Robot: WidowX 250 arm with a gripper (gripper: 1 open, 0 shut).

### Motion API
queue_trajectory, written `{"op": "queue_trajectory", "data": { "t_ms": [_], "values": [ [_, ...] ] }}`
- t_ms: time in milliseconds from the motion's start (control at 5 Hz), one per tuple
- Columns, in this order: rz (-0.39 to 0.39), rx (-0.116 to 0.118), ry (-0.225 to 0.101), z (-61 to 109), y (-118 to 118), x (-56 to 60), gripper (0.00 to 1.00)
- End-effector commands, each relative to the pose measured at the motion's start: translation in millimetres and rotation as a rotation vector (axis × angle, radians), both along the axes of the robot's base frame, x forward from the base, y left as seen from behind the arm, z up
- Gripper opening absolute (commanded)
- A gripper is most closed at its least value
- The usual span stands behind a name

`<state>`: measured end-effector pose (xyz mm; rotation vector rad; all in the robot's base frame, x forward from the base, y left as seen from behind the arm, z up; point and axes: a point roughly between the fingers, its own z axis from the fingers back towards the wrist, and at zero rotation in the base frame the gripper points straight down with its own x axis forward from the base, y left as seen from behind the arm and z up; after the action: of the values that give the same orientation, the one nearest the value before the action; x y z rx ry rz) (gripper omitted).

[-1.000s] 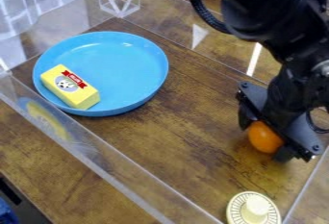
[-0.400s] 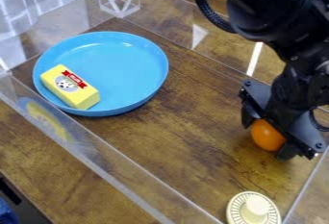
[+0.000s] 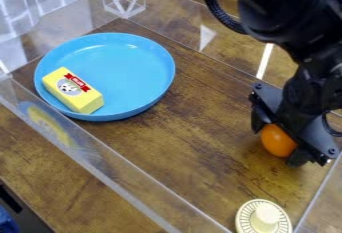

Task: Put the orange ball in the blue tray

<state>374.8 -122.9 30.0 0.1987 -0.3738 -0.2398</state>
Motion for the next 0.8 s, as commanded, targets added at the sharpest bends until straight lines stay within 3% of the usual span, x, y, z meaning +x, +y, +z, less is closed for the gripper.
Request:
{"op": "queue_trajectory", "data": {
  "t_ms": [0,600],
  "values": [
    [0.013,0.005,-0.004,3.1,6.4,1.8,0.00],
    [0.022,0.018,0.010,0.4,11.3,2.9,0.00]
  ]
}}
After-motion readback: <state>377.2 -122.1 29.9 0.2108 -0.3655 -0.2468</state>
